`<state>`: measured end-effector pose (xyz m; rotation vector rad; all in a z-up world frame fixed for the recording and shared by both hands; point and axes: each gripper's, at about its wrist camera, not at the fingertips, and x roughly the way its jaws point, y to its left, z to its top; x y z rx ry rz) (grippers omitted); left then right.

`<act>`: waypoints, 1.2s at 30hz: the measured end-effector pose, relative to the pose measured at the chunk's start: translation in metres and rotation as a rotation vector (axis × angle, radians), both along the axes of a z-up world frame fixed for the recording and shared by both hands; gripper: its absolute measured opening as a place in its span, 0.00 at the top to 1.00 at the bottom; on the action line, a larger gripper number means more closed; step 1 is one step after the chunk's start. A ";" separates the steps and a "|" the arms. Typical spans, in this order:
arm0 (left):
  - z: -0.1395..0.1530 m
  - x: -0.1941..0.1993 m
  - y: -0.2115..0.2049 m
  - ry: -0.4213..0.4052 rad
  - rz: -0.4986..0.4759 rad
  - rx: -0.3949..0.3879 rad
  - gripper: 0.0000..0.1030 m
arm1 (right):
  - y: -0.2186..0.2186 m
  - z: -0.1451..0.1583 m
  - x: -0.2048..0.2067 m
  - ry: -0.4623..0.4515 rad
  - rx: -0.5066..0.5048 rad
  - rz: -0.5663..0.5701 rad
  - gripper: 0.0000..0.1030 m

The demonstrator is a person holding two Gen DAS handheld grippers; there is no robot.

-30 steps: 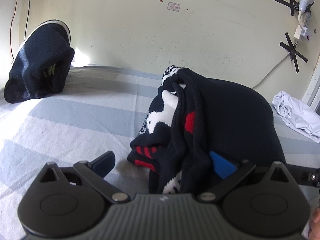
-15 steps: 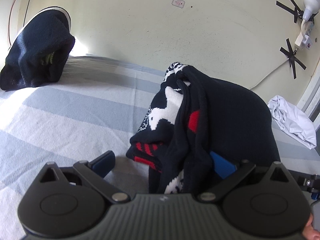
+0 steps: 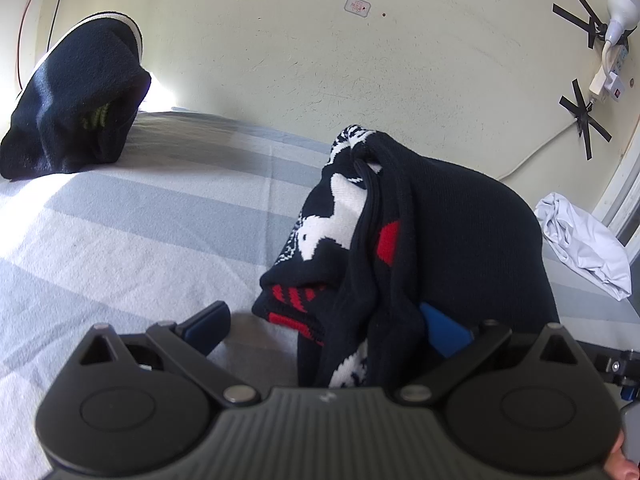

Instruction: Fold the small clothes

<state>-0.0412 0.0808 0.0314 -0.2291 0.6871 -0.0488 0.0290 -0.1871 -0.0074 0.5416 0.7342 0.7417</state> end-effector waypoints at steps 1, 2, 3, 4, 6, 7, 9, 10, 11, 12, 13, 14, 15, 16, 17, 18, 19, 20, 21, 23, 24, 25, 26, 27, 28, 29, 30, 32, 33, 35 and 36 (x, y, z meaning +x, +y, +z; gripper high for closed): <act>0.000 0.000 0.000 0.000 0.000 -0.002 0.00 | 0.000 0.000 0.000 0.000 0.000 0.000 0.14; 0.000 -0.001 0.001 -0.001 -0.001 -0.007 0.00 | 0.000 0.000 0.000 0.000 0.000 0.000 0.14; 0.000 -0.001 0.001 -0.001 -0.002 -0.013 0.00 | 0.000 0.000 0.000 0.000 0.000 0.000 0.14; 0.000 -0.001 0.002 -0.002 -0.003 -0.019 0.00 | 0.000 0.000 0.000 0.000 0.000 0.000 0.14; 0.000 -0.001 0.005 -0.002 -0.006 -0.034 0.00 | 0.000 0.000 0.000 0.000 0.000 0.000 0.14; 0.001 -0.001 0.006 -0.003 -0.010 -0.044 0.00 | 0.000 0.000 0.000 0.000 0.000 0.000 0.14; 0.001 -0.003 0.010 -0.008 -0.025 -0.086 0.00 | 0.000 0.000 0.000 0.000 0.000 -0.001 0.14; 0.001 -0.003 0.014 -0.011 -0.038 -0.118 0.00 | 0.000 0.000 0.000 0.000 0.000 -0.001 0.14; 0.000 -0.003 0.019 -0.013 -0.047 -0.153 0.00 | 0.000 0.000 0.000 0.000 0.000 -0.001 0.14; 0.000 -0.003 0.022 -0.015 -0.046 -0.176 0.00 | 0.000 0.000 0.000 0.000 0.000 -0.001 0.14; 0.000 -0.004 0.025 -0.018 -0.044 -0.200 0.00 | 0.000 0.000 0.000 0.000 0.000 -0.001 0.14; -0.001 -0.004 0.028 -0.021 -0.043 -0.218 0.00 | 0.000 0.000 0.000 0.000 0.000 -0.001 0.14; -0.001 -0.004 0.028 -0.022 -0.043 -0.222 0.00 | 0.000 0.000 0.000 0.000 0.000 -0.001 0.14; 0.000 -0.003 0.026 -0.021 -0.043 -0.214 0.00 | 0.000 0.000 0.000 0.000 0.000 -0.001 0.14; 0.000 -0.003 0.024 -0.020 -0.044 -0.197 0.00 | 0.000 0.000 0.000 0.000 0.000 -0.001 0.14; 0.000 -0.002 0.021 -0.018 -0.045 -0.176 0.00 | 0.000 0.000 0.000 -0.001 0.000 -0.001 0.14; 0.001 -0.002 0.018 -0.016 -0.048 -0.159 0.00 | 0.000 0.000 0.000 -0.001 0.000 -0.001 0.14; 0.001 -0.002 0.015 -0.014 -0.054 -0.143 0.00 | 0.000 0.000 0.000 -0.001 0.000 -0.001 0.14; 0.001 -0.001 0.013 -0.012 -0.060 -0.134 0.00 | 0.000 0.000 0.000 -0.001 0.000 -0.001 0.14; 0.002 -0.001 0.010 -0.010 -0.063 -0.119 0.00 | 0.000 0.000 0.000 -0.001 0.000 -0.001 0.14; 0.002 -0.001 0.009 -0.009 -0.063 -0.115 0.00 | 0.000 0.000 0.000 -0.001 0.000 -0.001 0.14; 0.003 0.000 0.008 -0.008 -0.063 -0.111 0.00 | 0.000 0.000 -0.001 -0.001 0.000 -0.001 0.14; 0.002 -0.001 0.008 -0.008 -0.064 -0.105 0.00 | 0.000 0.000 -0.001 -0.001 0.000 -0.001 0.14; 0.002 -0.001 0.007 -0.007 -0.064 -0.098 0.00 | 0.000 0.000 -0.001 -0.001 0.000 -0.001 0.14; 0.002 -0.002 0.007 -0.006 -0.065 -0.089 0.00 | 0.000 0.000 -0.001 -0.001 0.000 -0.001 0.14; 0.002 -0.002 0.005 -0.005 -0.065 -0.079 0.00 | 0.000 0.000 -0.001 -0.001 0.000 -0.001 0.14; 0.002 -0.002 0.004 -0.004 -0.067 -0.071 0.00 | 0.000 0.000 -0.001 -0.001 0.000 -0.002 0.14; 0.001 -0.002 0.003 -0.003 -0.069 -0.060 0.00 | 0.000 0.000 -0.001 -0.001 0.000 -0.002 0.14; 0.002 -0.003 0.002 -0.003 -0.069 -0.059 0.00 | 0.000 0.000 -0.001 -0.001 0.000 -0.002 0.14; 0.002 -0.003 0.003 -0.003 -0.069 -0.064 0.00 | 0.000 0.000 -0.001 -0.001 0.000 -0.002 0.14; 0.002 -0.003 0.004 -0.003 -0.069 -0.067 0.00 | 0.000 0.000 -0.001 -0.001 0.000 -0.002 0.14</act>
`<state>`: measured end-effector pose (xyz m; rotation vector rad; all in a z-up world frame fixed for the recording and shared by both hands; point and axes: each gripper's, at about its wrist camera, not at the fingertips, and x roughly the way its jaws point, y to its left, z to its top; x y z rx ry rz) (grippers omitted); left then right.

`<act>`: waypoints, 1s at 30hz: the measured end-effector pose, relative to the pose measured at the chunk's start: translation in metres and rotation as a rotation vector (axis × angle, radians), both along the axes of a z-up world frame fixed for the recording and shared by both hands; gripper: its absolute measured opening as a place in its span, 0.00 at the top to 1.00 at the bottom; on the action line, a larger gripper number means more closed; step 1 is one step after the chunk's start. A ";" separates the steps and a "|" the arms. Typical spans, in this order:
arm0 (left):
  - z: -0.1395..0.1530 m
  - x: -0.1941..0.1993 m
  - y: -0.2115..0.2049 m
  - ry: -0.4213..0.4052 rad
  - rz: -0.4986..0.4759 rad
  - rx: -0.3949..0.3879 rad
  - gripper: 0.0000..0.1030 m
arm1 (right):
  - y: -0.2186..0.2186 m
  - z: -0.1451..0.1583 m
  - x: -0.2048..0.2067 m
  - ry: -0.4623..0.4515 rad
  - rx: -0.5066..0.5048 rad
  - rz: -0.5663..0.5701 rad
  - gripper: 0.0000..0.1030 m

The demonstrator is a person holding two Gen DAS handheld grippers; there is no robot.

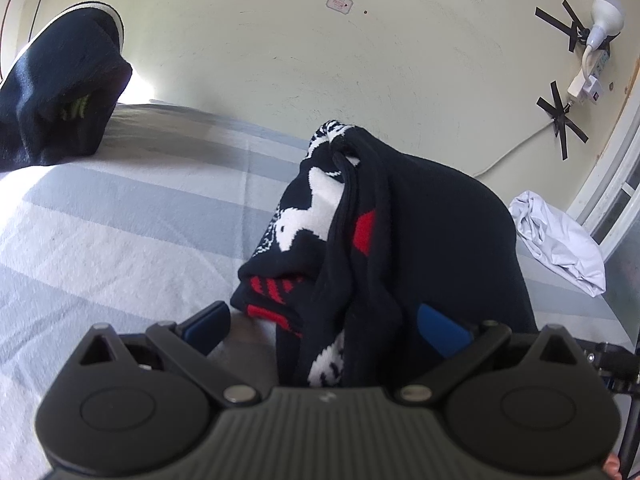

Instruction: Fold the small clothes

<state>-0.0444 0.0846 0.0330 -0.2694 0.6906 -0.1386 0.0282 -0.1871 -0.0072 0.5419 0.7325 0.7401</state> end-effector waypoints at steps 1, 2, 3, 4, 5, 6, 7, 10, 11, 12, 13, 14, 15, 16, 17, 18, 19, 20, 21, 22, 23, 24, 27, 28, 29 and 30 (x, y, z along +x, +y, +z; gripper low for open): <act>0.000 0.000 0.001 0.000 0.000 -0.004 0.00 | 0.000 0.000 0.000 0.000 0.000 0.000 0.14; 0.000 0.000 0.001 0.000 0.001 -0.007 0.00 | 0.000 0.000 0.000 0.000 0.000 0.000 0.14; 0.000 0.000 0.002 0.000 0.002 -0.009 0.00 | 0.000 0.000 0.000 0.000 0.000 0.000 0.14; 0.000 0.000 0.002 -0.001 0.005 -0.010 0.00 | 0.000 0.000 0.000 0.000 0.000 0.000 0.14; 0.000 0.000 0.002 -0.001 0.009 -0.010 0.00 | 0.000 0.000 0.000 0.000 0.000 0.000 0.14; 0.000 0.000 0.002 -0.002 0.013 -0.010 0.00 | 0.000 0.000 0.000 0.000 0.000 0.000 0.14; 0.000 -0.001 0.003 -0.002 0.017 -0.010 0.00 | 0.000 0.000 0.000 0.000 0.000 0.000 0.14; 0.000 0.000 0.005 -0.003 0.023 -0.018 0.00 | 0.000 0.000 0.000 0.000 0.000 -0.001 0.14; 0.000 0.000 0.006 -0.003 0.022 -0.017 0.00 | 0.000 0.000 0.000 0.000 0.000 -0.001 0.14; 0.000 0.000 0.005 -0.002 0.022 -0.014 0.00 | 0.000 0.000 0.000 0.000 0.000 -0.001 0.14; 0.000 0.001 0.005 -0.002 0.021 -0.009 0.00 | 0.000 0.000 0.000 0.000 0.000 -0.001 0.14; 0.000 0.001 0.004 -0.001 0.020 -0.006 0.00 | 0.000 0.000 0.000 0.000 0.000 -0.001 0.14; -0.001 0.001 0.004 -0.001 0.019 -0.003 0.00 | 0.000 0.000 0.000 0.000 0.000 -0.001 0.14; -0.001 0.001 0.004 -0.001 0.017 -0.002 0.00 | 0.000 0.000 0.000 0.000 0.000 -0.001 0.14; -0.001 0.001 0.003 -0.001 0.016 -0.001 0.00 | 0.000 0.000 0.000 0.000 0.000 -0.001 0.14; -0.001 0.001 0.004 -0.001 0.016 -0.001 0.00 | 0.000 0.000 0.000 0.000 0.000 -0.001 0.14; -0.001 0.001 0.004 -0.001 0.016 -0.001 0.00 | 0.000 0.000 0.000 0.000 0.000 -0.001 0.14; -0.001 0.001 0.004 -0.001 0.016 -0.001 0.00 | 0.000 0.000 0.000 0.000 0.000 -0.001 0.14; -0.001 0.001 0.003 -0.001 0.016 -0.001 0.00 | 0.000 0.000 0.000 0.000 0.000 -0.001 0.14; -0.001 0.000 0.004 -0.001 0.016 -0.001 0.00 | 0.000 0.000 0.000 0.000 0.000 -0.001 0.14; 0.000 0.000 0.004 -0.001 0.016 -0.002 0.00 | 0.000 0.000 0.000 0.000 0.000 -0.001 0.14; 0.000 0.000 0.004 -0.001 0.016 -0.002 0.00 | 0.000 0.000 0.000 0.000 -0.001 -0.001 0.14; 0.000 0.000 0.003 0.000 0.017 -0.007 0.00 | 0.000 0.000 0.000 0.000 0.000 -0.001 0.14; 0.000 0.000 0.004 0.000 0.018 -0.009 0.00 | 0.000 0.000 0.000 0.000 0.000 -0.001 0.14; 0.000 0.000 0.005 0.000 0.020 -0.011 0.00 | 0.000 0.000 -0.001 0.000 -0.001 -0.001 0.14; 0.001 0.000 0.005 -0.001 0.023 -0.012 0.00 | 0.000 0.000 -0.001 0.000 -0.001 -0.001 0.14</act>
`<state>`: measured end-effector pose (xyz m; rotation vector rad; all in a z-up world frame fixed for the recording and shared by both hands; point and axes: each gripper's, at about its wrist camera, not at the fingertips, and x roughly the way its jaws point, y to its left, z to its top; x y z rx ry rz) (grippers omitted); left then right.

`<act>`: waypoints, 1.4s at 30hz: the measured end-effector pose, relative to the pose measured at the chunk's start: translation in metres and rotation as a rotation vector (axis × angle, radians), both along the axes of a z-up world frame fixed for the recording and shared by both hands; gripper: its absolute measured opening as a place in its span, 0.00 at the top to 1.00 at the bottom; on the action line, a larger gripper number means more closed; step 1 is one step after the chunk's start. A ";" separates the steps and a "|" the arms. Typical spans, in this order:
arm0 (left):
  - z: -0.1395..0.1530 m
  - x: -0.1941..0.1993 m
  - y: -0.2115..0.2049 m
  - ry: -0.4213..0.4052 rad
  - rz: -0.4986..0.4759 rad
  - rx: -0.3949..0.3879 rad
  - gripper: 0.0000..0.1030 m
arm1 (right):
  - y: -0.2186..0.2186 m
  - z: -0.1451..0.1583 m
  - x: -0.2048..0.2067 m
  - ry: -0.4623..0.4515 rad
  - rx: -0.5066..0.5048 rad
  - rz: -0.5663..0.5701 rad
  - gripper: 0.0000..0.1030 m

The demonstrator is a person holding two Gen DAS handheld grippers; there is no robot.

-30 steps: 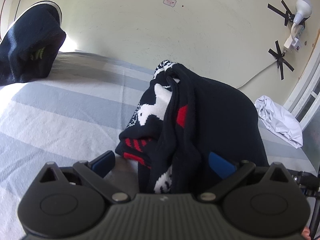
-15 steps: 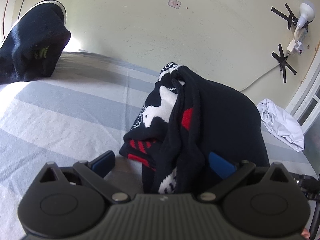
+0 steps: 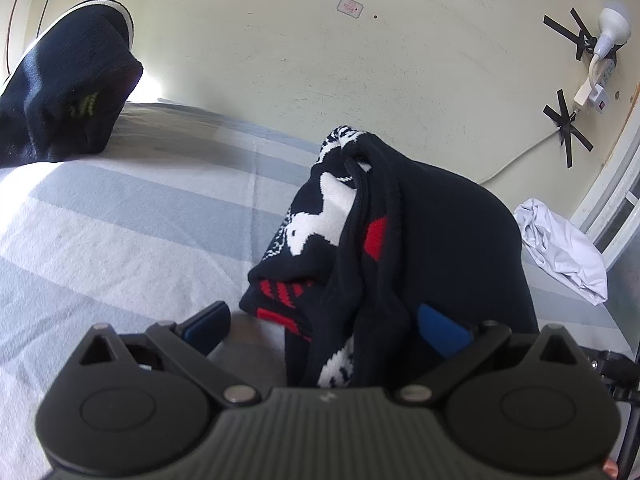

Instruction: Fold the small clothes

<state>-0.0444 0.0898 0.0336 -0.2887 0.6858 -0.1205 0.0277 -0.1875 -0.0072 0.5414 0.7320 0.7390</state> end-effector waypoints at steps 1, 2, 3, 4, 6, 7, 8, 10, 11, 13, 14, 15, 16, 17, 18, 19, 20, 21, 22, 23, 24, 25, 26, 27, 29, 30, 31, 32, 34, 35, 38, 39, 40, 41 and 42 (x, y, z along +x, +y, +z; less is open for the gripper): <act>0.000 0.000 0.001 -0.001 0.004 -0.003 0.00 | 0.000 0.000 0.000 0.000 0.000 0.000 0.14; 0.000 -0.001 0.002 -0.002 0.006 -0.007 0.00 | 0.000 0.000 0.000 0.000 0.000 0.000 0.14; 0.000 -0.001 0.004 -0.003 0.009 -0.012 0.00 | 0.000 0.000 0.000 0.000 0.000 0.000 0.14; 0.000 -0.001 0.004 -0.003 0.012 -0.016 0.00 | 0.000 0.000 0.000 0.000 -0.001 0.000 0.14; 0.000 -0.001 0.006 -0.003 0.011 -0.025 0.00 | 0.000 0.000 0.000 0.000 0.000 0.000 0.14; 0.000 -0.001 0.006 -0.003 0.010 -0.029 0.00 | 0.000 0.000 0.000 0.000 0.000 0.000 0.14; 0.000 -0.001 0.007 -0.002 0.007 -0.033 0.00 | 0.000 0.000 0.000 0.000 -0.001 0.000 0.14; 0.000 -0.001 0.008 0.000 0.002 -0.043 0.00 | 0.000 0.001 0.001 0.001 -0.006 0.002 0.14; 0.000 -0.001 0.009 0.001 -0.002 -0.045 0.00 | 0.001 0.001 0.002 0.002 -0.012 0.004 0.14; 0.000 0.000 0.006 0.005 -0.009 -0.029 0.00 | 0.002 0.003 0.007 0.010 -0.018 0.010 0.13; 0.000 0.000 0.004 0.008 -0.014 -0.011 0.00 | 0.004 0.003 0.010 0.015 -0.023 0.011 0.13; 0.001 0.001 0.001 0.010 -0.018 0.005 0.00 | 0.007 0.004 0.015 0.020 -0.029 0.014 0.13; 0.001 0.001 -0.001 0.011 -0.022 0.015 0.00 | 0.010 0.004 0.021 0.027 -0.028 0.023 0.13; 0.001 0.001 -0.003 0.013 -0.026 0.023 0.00 | 0.015 0.004 0.029 0.041 -0.022 0.038 0.13; 0.001 0.001 -0.005 0.013 -0.027 0.028 0.00 | 0.019 0.004 0.036 0.052 -0.021 0.041 0.14; 0.001 0.002 -0.006 0.014 -0.029 0.030 0.00 | 0.024 0.004 0.042 0.063 -0.024 0.044 0.18; 0.001 0.002 -0.007 0.015 -0.032 0.037 0.00 | 0.028 0.004 0.049 0.073 -0.037 0.043 0.25; 0.001 0.003 -0.010 0.019 -0.037 0.052 0.01 | 0.031 0.005 0.052 0.076 -0.050 0.046 0.28; 0.001 0.005 -0.014 0.022 -0.041 0.073 0.01 | 0.033 0.006 0.054 0.075 -0.058 0.051 0.34; 0.002 0.008 -0.019 0.029 -0.048 0.101 0.01 | 0.032 0.010 0.053 0.067 -0.067 0.062 0.42; 0.002 0.011 -0.025 0.034 -0.054 0.116 0.01 | 0.031 0.014 0.052 0.052 -0.076 0.076 0.45; 0.005 0.016 -0.033 0.041 -0.062 0.111 0.01 | 0.027 0.019 0.049 0.033 -0.082 0.091 0.49; 0.009 0.021 -0.041 0.049 -0.076 0.096 0.03 | 0.023 0.025 0.046 0.010 -0.089 0.104 0.51; 0.013 0.027 -0.049 0.053 -0.094 0.087 0.08 | 0.018 0.029 0.043 -0.014 -0.098 0.112 0.51; 0.024 0.042 -0.075 0.043 -0.154 0.069 0.13 | 0.000 0.042 0.039 -0.086 -0.139 0.082 0.52; 0.030 0.052 -0.091 0.031 -0.179 0.059 0.13 | -0.016 0.048 0.042 -0.103 -0.142 0.055 0.52; 0.036 0.064 -0.109 0.017 -0.203 0.053 0.13 | -0.034 0.055 0.046 -0.114 -0.135 0.024 0.52; 0.044 0.077 -0.130 0.001 -0.231 0.049 0.13 | -0.054 0.063 0.050 -0.132 -0.134 -0.008 0.52; 0.061 0.107 -0.179 -0.038 -0.290 0.049 0.13 | -0.092 0.080 0.059 -0.184 -0.154 -0.079 0.52; 0.069 0.122 -0.206 -0.062 -0.322 0.055 0.13 | -0.117 0.090 0.064 -0.213 -0.166 -0.128 0.52; 0.085 0.168 -0.281 -0.105 -0.410 0.063 0.08 | -0.185 0.110 0.082 -0.270 -0.196 -0.270 0.52; 0.086 0.183 -0.304 -0.100 -0.440 0.062 0.00 | -0.208 0.113 0.090 -0.275 -0.205 -0.321 0.52; 0.084 0.197 -0.328 -0.094 -0.469 0.063 0.00 | -0.227 0.114 0.097 -0.275 -0.218 -0.366 0.51; 0.079 0.208 -0.349 -0.089 -0.487 0.081 0.00 | -0.248 0.112 0.107 -0.270 -0.245 -0.418 0.51; 0.071 0.217 -0.370 -0.084 -0.491 0.121 0.00 | -0.266 0.106 0.119 -0.254 -0.282 -0.475 0.51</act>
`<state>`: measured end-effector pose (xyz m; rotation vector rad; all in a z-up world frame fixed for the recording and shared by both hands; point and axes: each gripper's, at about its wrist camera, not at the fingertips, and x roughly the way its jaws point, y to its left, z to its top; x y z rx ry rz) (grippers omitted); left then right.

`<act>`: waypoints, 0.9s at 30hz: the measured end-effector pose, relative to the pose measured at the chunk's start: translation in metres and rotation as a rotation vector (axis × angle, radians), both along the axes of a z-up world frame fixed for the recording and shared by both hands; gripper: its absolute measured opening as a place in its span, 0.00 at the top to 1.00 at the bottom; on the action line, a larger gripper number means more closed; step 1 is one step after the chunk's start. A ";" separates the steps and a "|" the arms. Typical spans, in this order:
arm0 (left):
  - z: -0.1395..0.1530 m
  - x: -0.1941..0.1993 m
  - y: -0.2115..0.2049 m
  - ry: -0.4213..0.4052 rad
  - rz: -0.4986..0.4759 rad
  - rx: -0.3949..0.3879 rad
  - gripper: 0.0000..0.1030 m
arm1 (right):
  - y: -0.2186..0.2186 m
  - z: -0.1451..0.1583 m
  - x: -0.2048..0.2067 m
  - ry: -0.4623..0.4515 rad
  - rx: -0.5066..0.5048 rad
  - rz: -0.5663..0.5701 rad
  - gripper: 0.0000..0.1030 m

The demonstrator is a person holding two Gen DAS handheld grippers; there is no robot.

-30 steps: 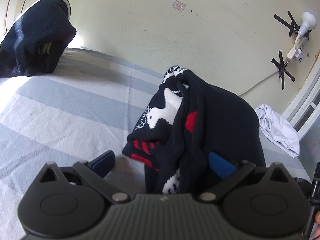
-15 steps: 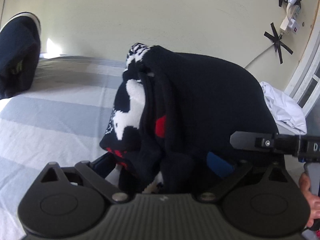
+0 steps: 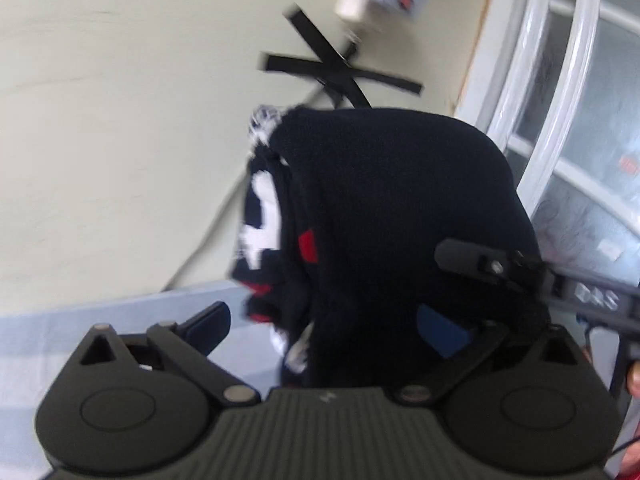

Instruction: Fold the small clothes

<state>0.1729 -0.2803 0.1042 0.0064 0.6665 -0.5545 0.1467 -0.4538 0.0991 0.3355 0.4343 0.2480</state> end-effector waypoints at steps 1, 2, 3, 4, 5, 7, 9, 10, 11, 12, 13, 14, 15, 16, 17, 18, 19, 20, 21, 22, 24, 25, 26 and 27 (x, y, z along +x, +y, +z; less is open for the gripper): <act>-0.010 0.007 -0.016 -0.003 0.008 0.043 0.00 | -0.014 -0.009 0.010 0.021 -0.020 -0.065 0.49; -0.022 0.012 -0.029 0.001 0.018 0.085 0.00 | -0.030 -0.024 0.025 0.065 -0.036 -0.148 0.46; -0.033 0.016 -0.037 0.010 0.026 0.116 0.00 | -0.048 -0.044 0.040 0.134 -0.044 -0.211 0.42; -0.045 0.018 -0.044 0.024 0.039 0.144 0.00 | -0.058 -0.064 0.052 0.194 -0.039 -0.232 0.34; -0.055 0.018 -0.046 0.036 0.049 0.169 0.01 | -0.069 -0.084 0.057 0.207 -0.003 -0.227 0.29; -0.067 0.010 -0.042 0.029 0.062 0.205 0.01 | -0.069 -0.092 0.051 0.163 0.008 -0.211 0.27; -0.071 0.000 -0.035 0.011 0.085 0.248 0.00 | -0.056 -0.091 0.045 0.150 -0.049 -0.207 0.22; -0.071 -0.008 -0.029 0.003 0.099 0.261 0.00 | -0.050 -0.089 0.041 0.148 -0.078 -0.215 0.22; -0.069 -0.016 -0.021 -0.007 0.109 0.264 0.00 | -0.047 -0.085 0.035 0.144 -0.087 -0.237 0.22; -0.067 -0.027 -0.012 -0.019 0.116 0.263 0.00 | -0.047 -0.080 0.024 0.130 -0.070 -0.266 0.22; -0.065 -0.041 -0.003 -0.035 0.125 0.265 0.00 | -0.050 -0.076 0.009 0.102 -0.033 -0.296 0.18; -0.063 -0.053 0.004 -0.048 0.135 0.269 0.00 | -0.052 -0.072 -0.008 0.075 0.008 -0.318 0.15; -0.062 -0.067 0.012 -0.060 0.146 0.268 0.00 | -0.052 -0.069 -0.025 0.059 0.042 -0.333 0.15; -0.061 -0.077 0.020 -0.067 0.152 0.266 0.00 | -0.050 -0.068 -0.043 0.053 0.076 -0.342 0.15; -0.060 -0.086 0.032 -0.068 0.156 0.261 0.00 | -0.045 -0.068 -0.061 0.055 0.110 -0.340 0.15; -0.056 -0.095 0.037 -0.069 0.163 0.256 0.00 | -0.040 -0.070 -0.078 0.059 0.136 -0.328 0.15; -0.057 -0.107 0.044 -0.070 0.171 0.252 0.00 | -0.032 -0.072 -0.098 0.067 0.155 -0.311 0.14; -0.058 -0.116 0.049 -0.069 0.178 0.252 0.00 | -0.019 -0.070 -0.108 0.075 0.164 -0.297 0.14; -0.059 -0.123 0.052 -0.068 0.185 0.256 0.00 | -0.011 -0.072 -0.123 0.081 0.169 -0.287 0.14; -0.061 -0.135 0.058 -0.067 0.193 0.265 0.00 | -0.002 -0.075 -0.138 0.088 0.171 -0.278 0.14; -0.063 -0.154 0.066 -0.074 0.203 0.281 0.00 | 0.015 -0.081 -0.161 0.104 0.166 -0.270 0.14; -0.063 -0.163 0.068 -0.079 0.207 0.287 0.00 | 0.024 -0.082 -0.167 0.113 0.162 -0.266 0.14; -0.065 -0.169 0.071 -0.086 0.215 0.295 0.00 | 0.033 -0.083 -0.176 0.121 0.161 -0.263 0.14; -0.066 -0.172 0.072 -0.090 0.222 0.301 0.00 | 0.039 -0.084 -0.182 0.125 0.164 -0.262 0.14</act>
